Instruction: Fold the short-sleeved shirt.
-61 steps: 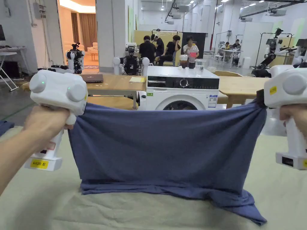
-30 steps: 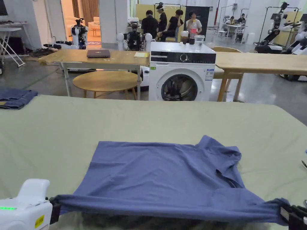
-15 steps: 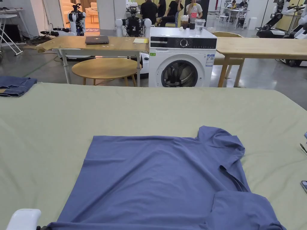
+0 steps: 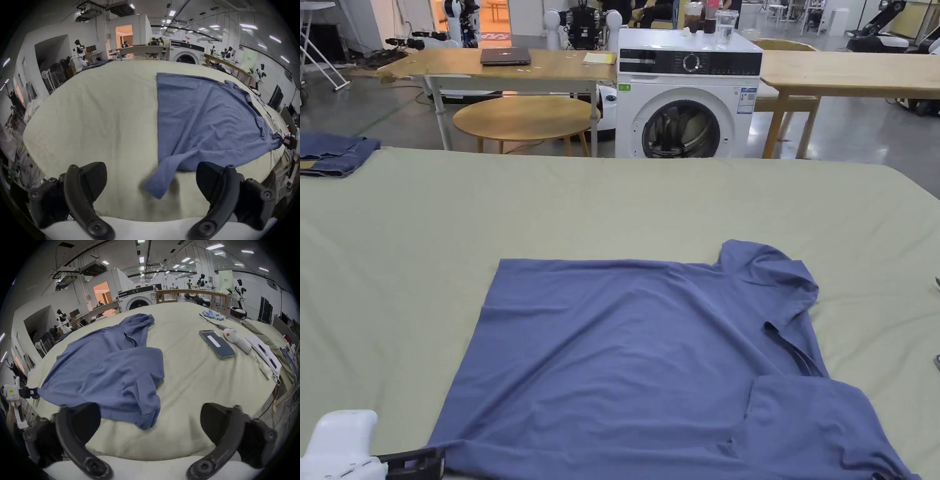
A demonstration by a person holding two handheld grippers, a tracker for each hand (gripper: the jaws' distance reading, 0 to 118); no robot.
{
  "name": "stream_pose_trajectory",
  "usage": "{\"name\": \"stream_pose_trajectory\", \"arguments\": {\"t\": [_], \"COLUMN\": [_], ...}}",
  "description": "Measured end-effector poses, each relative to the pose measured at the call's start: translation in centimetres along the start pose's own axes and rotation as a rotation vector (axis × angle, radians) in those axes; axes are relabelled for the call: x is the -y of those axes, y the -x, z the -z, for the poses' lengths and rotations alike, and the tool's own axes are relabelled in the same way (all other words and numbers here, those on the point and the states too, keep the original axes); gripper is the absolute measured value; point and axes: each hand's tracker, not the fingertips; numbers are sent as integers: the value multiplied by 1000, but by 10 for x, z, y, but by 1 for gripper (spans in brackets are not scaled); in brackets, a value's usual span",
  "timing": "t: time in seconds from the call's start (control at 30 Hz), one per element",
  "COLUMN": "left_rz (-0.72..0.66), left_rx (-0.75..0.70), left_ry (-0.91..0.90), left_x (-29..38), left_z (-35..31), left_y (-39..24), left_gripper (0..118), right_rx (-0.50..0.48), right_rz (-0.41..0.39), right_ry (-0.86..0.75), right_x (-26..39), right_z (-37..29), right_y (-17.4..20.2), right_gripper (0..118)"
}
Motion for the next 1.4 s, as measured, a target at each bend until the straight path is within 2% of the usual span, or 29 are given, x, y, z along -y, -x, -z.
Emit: {"name": "stream_pose_trajectory", "arguments": {"t": [0.07,0.1,0.13,0.17,0.2,0.23,0.27,0.37,0.4,0.47,0.5,0.63,0.67,0.7,0.73,0.77,0.8,0.9,0.97,1.03,1.07,1.1,1.2,1.27,1.33,1.4], "left_rz": [-12,-15,-15,-21,-29,-40,-40,-49,-43,-30,-20,0,0,2,-1,-4,-13,-53,-56,-59,-61,-62,-55,-52,-47,-48], "left_rx": [-35,-42,-41,-39,-33,2,46,53,48,48,47,22,20,18,16,23,36,85,81,79,79,80,76,70,63,62], "left_ry": [-15,-25,-23,-8,3,5,46,27,22,30,48,68,71,79,87,92,98,101,90,93,92,94,94,97,101,106], "left_x": [1,1,-1,-1,1,3,2,4,0,-2,-2,-1,-1,-1,-1,-1,-1,-1,-1,-1,0,-1,-1,-2,-2,-3], "left_z": [-10,-14,-16,-16,-16,-16,-14,-18,-19,-15,-10,7,12,17,20,21,23,23,20,21,20,20,18,19,21,23], "left_y": [2,3,5,7,8,9,10,7,5,7,8,11,11,12,13,14,15,13,12,12,11,11,10,10,11,12], "left_gripper": [108,91,58,18,0,0,0,0,28,105,117,117,112,84,43,6,0,0,0,0,0,0,0,0,0,0], "right_rx": [14,19,17,22,34,50,20,29,25,11,10,10,9,9,14,17,19,15,-6,-13,-18,-23,-6,-10,-9,-2], "right_rz": [8,8,11,22,25,48,42,26,24,32,32,17,19,20,19,17,16,16,13,8,-1,-13,-51,-56,-54,-52], "right_ry": [-9,-11,-30,-43,-42,-67,-40,-44,-40,-42,-43,-41,-39,-37,-35,-31,-28,-26,-25,-5,14,10,56,78,77,86], "right_x": [-1,-2,-2,-3,-5,-4,-7,-6,-8,-12,-8,-7,-8,-8,-7,-4,-4,-2,-3,-1,0,0,3,4,5,3], "right_z": [-4,-4,-8,-11,-12,-11,-12,-11,-12,-16,-14,-12,-12,-12,-11,-8,-8,-10,-12,-7,-2,-2,13,23,29,33], "right_y": [0,-3,-2,-1,0,-5,-6,-3,-3,-4,-1,0,0,-1,-1,-3,-4,-8,-10,-10,-8,-8,-4,-5,-4,-8], "right_gripper": [118,112,90,47,0,0,0,0,0,0,0,0,0,0,0,0,0,1,8,84,114,118,118,107,64,11]}}
